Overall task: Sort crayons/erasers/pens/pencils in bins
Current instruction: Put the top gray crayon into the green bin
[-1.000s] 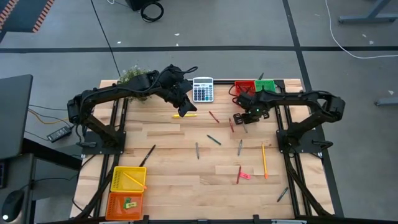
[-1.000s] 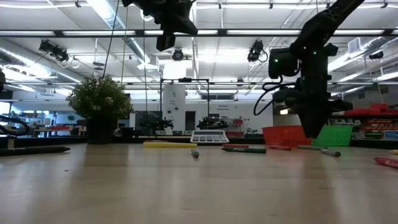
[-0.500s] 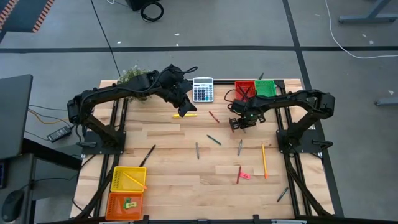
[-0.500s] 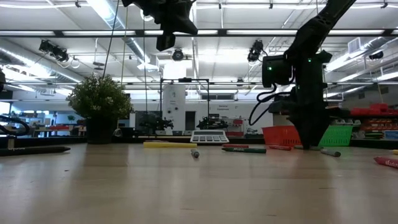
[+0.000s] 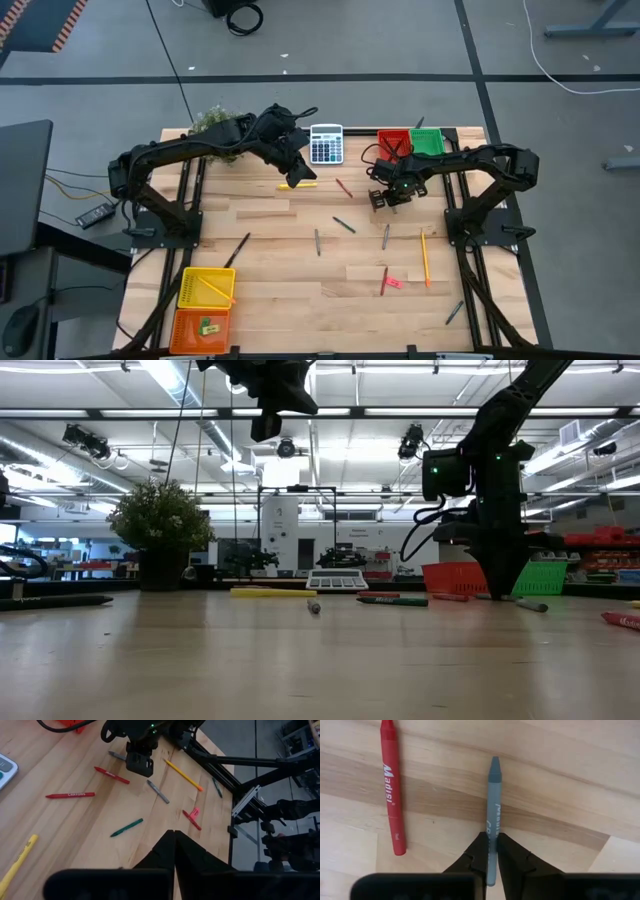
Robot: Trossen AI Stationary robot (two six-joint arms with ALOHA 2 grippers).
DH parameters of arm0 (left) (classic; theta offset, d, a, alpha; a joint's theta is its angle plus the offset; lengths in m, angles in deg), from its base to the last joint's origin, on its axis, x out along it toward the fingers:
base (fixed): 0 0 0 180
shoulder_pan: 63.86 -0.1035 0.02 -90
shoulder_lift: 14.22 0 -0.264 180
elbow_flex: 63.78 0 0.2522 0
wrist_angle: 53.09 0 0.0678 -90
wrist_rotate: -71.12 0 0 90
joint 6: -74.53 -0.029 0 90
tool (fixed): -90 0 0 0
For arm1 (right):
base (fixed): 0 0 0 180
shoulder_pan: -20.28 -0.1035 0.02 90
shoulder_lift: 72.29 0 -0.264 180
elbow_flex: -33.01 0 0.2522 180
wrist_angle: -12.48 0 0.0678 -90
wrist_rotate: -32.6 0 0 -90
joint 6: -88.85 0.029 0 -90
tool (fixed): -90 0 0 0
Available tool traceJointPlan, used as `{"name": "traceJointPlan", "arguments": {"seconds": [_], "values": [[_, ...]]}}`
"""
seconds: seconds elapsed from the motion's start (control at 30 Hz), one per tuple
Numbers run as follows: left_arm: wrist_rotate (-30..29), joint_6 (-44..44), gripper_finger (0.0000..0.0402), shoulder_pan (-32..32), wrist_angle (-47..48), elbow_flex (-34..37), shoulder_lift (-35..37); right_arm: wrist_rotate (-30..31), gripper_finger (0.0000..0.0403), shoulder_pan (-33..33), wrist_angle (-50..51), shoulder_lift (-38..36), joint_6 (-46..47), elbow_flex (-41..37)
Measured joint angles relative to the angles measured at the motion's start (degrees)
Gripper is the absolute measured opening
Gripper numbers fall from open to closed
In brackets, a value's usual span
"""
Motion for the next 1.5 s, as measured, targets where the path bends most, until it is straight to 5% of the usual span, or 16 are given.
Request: {"name": "traceJointPlan", "arguments": {"seconds": [0.5,1.0,1.17,1.5], "values": [[0.04,-1.05,0.0019,0.00,0.01,0.00,-0.02,-0.82,0.0040,0.91,4.12,-2.47,-1.85,3.30],[0.02,-1.20,0.0022,0.00,-0.02,0.00,-0.02,2.77,0.0040,7.08,25.63,-2.58,-17.78,22.06],[0.02,-1.34,0.0010,0.00,-0.02,0.00,-0.02,7.09,0.0040,13.54,30.86,-2.69,-23.89,27.82],[0.02,-2.99,0.0027,0.00,-0.04,0.00,-0.02,9.02,0.0040,32.01,29.44,-2.69,-34.86,27.58]]}}
